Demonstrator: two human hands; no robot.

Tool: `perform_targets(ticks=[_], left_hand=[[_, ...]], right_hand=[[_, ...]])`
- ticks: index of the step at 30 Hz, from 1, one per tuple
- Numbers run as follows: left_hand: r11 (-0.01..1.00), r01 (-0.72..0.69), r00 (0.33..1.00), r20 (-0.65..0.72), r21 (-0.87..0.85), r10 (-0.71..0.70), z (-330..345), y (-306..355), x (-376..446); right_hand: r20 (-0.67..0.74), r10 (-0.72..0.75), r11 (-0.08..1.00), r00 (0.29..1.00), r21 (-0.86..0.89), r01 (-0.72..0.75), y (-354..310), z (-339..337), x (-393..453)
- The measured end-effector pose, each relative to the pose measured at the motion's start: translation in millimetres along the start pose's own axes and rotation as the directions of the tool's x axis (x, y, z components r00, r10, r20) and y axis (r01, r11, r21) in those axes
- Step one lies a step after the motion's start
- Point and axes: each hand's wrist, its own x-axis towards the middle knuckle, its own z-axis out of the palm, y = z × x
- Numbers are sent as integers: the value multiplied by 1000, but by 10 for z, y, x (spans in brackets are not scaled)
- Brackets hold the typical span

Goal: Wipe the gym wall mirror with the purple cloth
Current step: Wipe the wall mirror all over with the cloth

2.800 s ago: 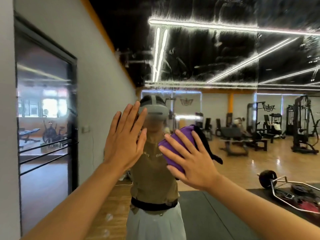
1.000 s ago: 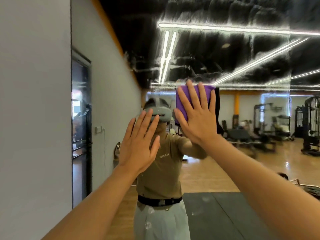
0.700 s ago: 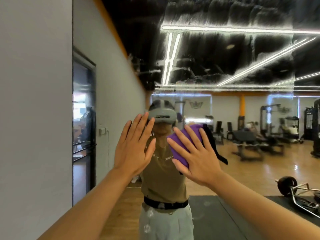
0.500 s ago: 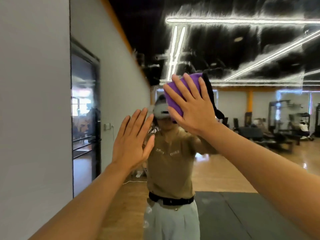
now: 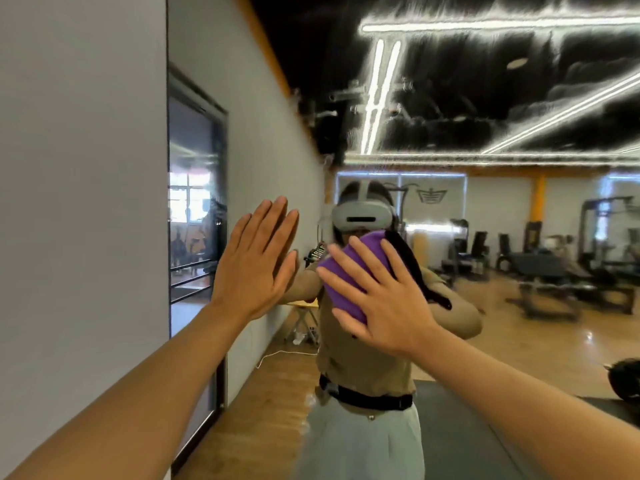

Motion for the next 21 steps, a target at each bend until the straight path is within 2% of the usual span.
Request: perform_targets(ticks=[3,8,12,14,17,21], left_hand=[[1000,-23,1000,10,9,23,-36,-111,-24],[998,63,997,48,1,-63,-77,-404,-182],[997,75,995,61,-8,-74,-93,-592,-309],[999,52,997,61,-9,-51,-94,-619,-329],[999,31,999,44,-12,-31,-104,-649,-338],[999,-12,999,32,-34,13,-123,-708,-361]], right_hand=[[-22,-3,999,1000,-46,2,255,-61,434],[-94,201,979,975,-15,-203,589,-256,1358],[-118,362,931,925,-1,-365,281,-192,1263],[-102,330,943,938,2,-332,-97,-83,923],[-48,186,982,981,-9,-187,-539,48,393],[0,9,999,1000,-52,-9,-497,37,298]])
